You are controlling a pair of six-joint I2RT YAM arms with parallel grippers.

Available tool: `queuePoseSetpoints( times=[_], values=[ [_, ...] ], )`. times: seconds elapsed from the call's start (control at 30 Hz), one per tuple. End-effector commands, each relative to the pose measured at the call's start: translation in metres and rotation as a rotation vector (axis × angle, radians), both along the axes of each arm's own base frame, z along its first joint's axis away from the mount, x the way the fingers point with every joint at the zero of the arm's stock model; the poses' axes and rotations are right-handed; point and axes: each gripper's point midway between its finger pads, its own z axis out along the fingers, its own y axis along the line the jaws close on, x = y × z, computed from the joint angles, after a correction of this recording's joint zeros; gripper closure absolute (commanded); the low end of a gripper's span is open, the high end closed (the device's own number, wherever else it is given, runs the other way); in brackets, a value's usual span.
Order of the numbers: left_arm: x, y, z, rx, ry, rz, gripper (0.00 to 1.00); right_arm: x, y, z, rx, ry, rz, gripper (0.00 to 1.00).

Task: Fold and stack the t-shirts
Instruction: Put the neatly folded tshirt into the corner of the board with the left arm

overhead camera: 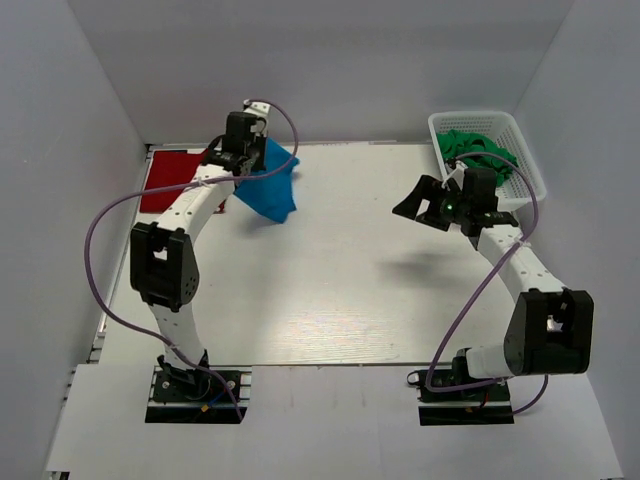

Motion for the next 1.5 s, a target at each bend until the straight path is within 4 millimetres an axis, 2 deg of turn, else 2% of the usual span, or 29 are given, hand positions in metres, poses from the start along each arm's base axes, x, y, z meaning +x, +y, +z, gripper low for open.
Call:
queuePoseSetpoints(
  times=[0.0,0.03,0.13,0.23,0.27,0.33,0.37,0.4,0.43,0.5,0.53,0.6,0.63,0.7,0.73,0.77,0.83,0.87,0.9,0.97,1.0,1.13,1.17,1.2,1.27,1.3,1.33,1.4,1.47],
  values=[
    [0.002,0.052,0.042,0.114,-0.083,0.08,1.0,0.005,-0.009,0.026,-0.026,-0.079,-0.026,0.09],
    [0.004,0.061,0.039,0.12,-0.086,0.105,1.0,0.003,-0.01,0.029,-0.032,-0.083,-0.036,0.09],
    [0.006,0.106,0.054,0.184,-0.112,0.162,1.0,0.003,-0.019,0.042,-0.069,-0.124,-0.064,0.09],
    [0.013,0.13,0.067,0.205,-0.156,0.196,1.0,0.001,-0.024,0.051,-0.091,-0.134,-0.084,0.09],
    [0.016,0.146,0.075,0.212,-0.176,0.224,1.0,0.002,-0.026,0.057,-0.093,-0.153,-0.088,0.09],
    [0.021,0.162,0.08,0.198,-0.193,0.237,1.0,0.002,-0.028,0.065,-0.1,-0.17,-0.102,0.09],
    [0.022,0.168,0.086,0.198,-0.204,0.249,1.0,0.001,-0.028,0.065,-0.102,-0.168,-0.097,0.09],
    [0.025,0.17,0.083,0.182,-0.202,0.245,1.0,0.001,-0.028,0.068,-0.1,-0.174,-0.1,0.09],
    [0.027,0.174,0.092,0.176,-0.221,0.247,1.0,0.001,-0.028,0.07,-0.098,-0.178,-0.101,0.09],
    [0.032,0.182,0.086,0.149,-0.207,0.25,1.0,0.001,-0.028,0.073,-0.096,-0.185,-0.102,0.09],
    [0.032,0.187,0.09,0.148,-0.216,0.26,1.0,0.001,-0.029,0.071,-0.098,-0.181,-0.104,0.09],
    [0.039,0.194,0.079,0.152,-0.192,0.27,1.0,0.001,-0.027,0.072,-0.096,-0.183,-0.101,0.09],
    [0.04,0.202,0.084,0.153,-0.195,0.284,1.0,0.002,-0.027,0.072,-0.096,-0.184,-0.1,0.09],
    [0.044,0.205,0.088,0.141,-0.195,0.271,1.0,0.002,-0.027,0.071,-0.093,-0.179,-0.101,0.09],
    [0.045,0.212,0.08,0.143,-0.181,0.282,1.0,0.003,-0.027,0.069,-0.094,-0.172,-0.098,0.09],
    [0.047,0.21,0.086,0.144,-0.193,0.261,1.0,0.004,-0.027,0.07,-0.091,-0.172,-0.1,0.09],
    [0.05,0.218,0.077,0.135,-0.175,0.258,1.0,0.005,-0.026,0.066,-0.09,-0.157,-0.096,0.09],
    [0.052,0.215,0.072,0.125,-0.167,0.239,1.0,0.006,-0.026,0.066,-0.09,-0.156,-0.095,0.09],
    [0.054,0.221,0.063,0.126,-0.151,0.248,1.0,0.007,-0.025,0.062,-0.089,-0.145,-0.093,0.09],
    [0.056,0.221,0.053,0.126,-0.132,0.247,1.0,0.007,-0.025,0.061,-0.088,-0.139,-0.095,0.09],
    [0.057,0.226,0.04,0.119,-0.108,0.259,1.0,0.008,-0.026,0.059,-0.091,-0.134,-0.095,0.09],
    [0.059,0.245,0.02,0.123,-0.072,0.333,1.0,0.01,-0.025,0.059,-0.09,-0.124,-0.096,0.09],
    [0.059,0.247,0.025,0.128,-0.082,0.343,1.0,0.011,-0.026,0.058,-0.09,-0.123,-0.098,0.09],
    [0.06,0.253,0.016,0.118,-0.068,0.359,1.0,0.012,-0.025,0.057,-0.091,-0.119,-0.096,0.09],
    [0.063,0.26,0.015,0.11,-0.066,0.374,1.0,0.015,-0.025,0.057,-0.087,-0.117,-0.097,0.09],
    [0.063,0.265,0.006,0.103,-0.051,0.387,1.0,0.014,-0.024,0.057,-0.084,-0.115,-0.093,0.09],
    [0.064,0.267,0.011,0.109,-0.062,0.398,1.0,0.015,-0.024,0.056,-0.084,-0.11,-0.094,0.09],
    [0.064,0.274,-0.004,0.097,-0.037,0.428,1.0,0.015,-0.024,0.051,-0.083,-0.096,-0.095,0.09],
    [0.065,0.285,0.002,0.069,-0.052,0.465,1.0,0.015,-0.024,0.05,-0.082,-0.091,-0.097,0.09]
  ],
)
